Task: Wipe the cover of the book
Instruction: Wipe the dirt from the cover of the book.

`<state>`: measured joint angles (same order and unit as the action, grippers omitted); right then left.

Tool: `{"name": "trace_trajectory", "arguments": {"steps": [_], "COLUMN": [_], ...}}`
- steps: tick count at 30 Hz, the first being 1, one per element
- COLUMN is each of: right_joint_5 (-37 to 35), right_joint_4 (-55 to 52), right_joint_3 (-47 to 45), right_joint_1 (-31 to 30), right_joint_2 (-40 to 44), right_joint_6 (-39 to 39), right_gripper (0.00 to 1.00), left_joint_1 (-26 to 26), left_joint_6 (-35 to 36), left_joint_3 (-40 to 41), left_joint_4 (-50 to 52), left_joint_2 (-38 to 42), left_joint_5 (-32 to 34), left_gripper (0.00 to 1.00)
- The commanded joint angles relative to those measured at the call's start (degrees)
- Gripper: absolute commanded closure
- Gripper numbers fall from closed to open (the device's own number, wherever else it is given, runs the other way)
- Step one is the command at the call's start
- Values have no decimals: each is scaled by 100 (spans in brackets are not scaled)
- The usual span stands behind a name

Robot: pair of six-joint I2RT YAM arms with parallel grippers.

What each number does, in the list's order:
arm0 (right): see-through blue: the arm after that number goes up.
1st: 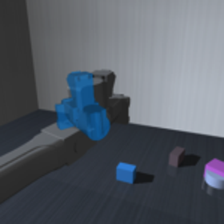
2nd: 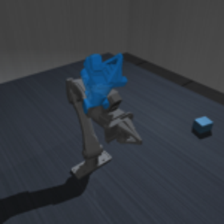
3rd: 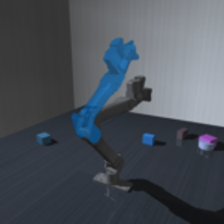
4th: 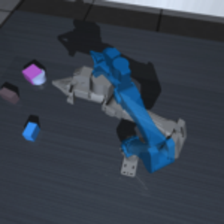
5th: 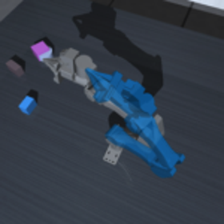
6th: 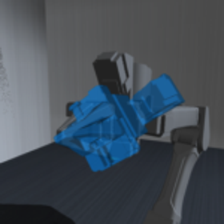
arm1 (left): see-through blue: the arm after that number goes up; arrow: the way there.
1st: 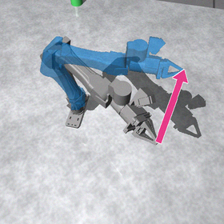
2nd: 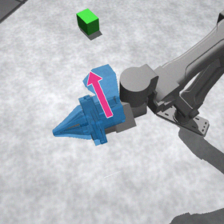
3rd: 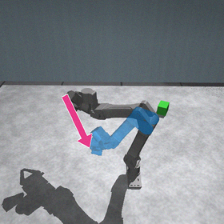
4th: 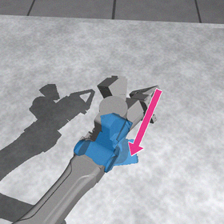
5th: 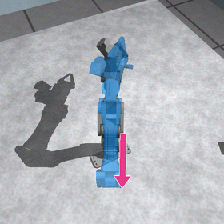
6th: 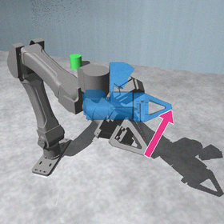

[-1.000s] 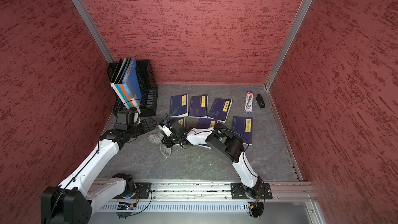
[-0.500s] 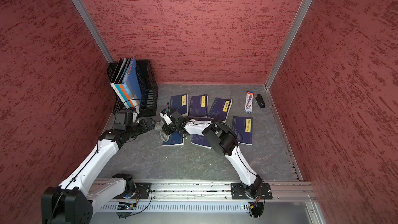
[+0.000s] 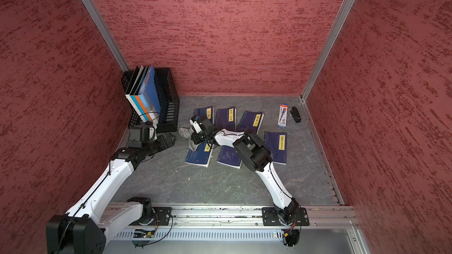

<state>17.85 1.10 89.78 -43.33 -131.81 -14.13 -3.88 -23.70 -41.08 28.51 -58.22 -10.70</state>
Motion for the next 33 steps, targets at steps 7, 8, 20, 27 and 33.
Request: {"name": "trace_trajectory", "arguments": {"steps": [7,8,20,27,33], "right_joint_5": [296,315,-257,-623,-1081], "right_joint_4": [416,574,437,474,225], "right_joint_3": [-2303,-2483,-2709,-3034,-3548], "right_joint_1": [-280,-285,-264,-50,1], "right_joint_2": [1063,1187,2204,2330,2572], "right_joint_6": [-177,-237,-252,-559,-708], "right_gripper": [89,89,89,90,90], "left_joint_1": [58,59,-423,-873,-1121], "left_joint_6": [54,61,118,217,235], "left_joint_3": [56,64,-86,-245,-329], "left_joint_4": [-267,-280,-203,-144,-222], "left_joint_2": [-172,-190,-339,-611,-860], "left_joint_5": [-154,-143,66,277,305], "left_gripper": [0,0,0,0,0]}}
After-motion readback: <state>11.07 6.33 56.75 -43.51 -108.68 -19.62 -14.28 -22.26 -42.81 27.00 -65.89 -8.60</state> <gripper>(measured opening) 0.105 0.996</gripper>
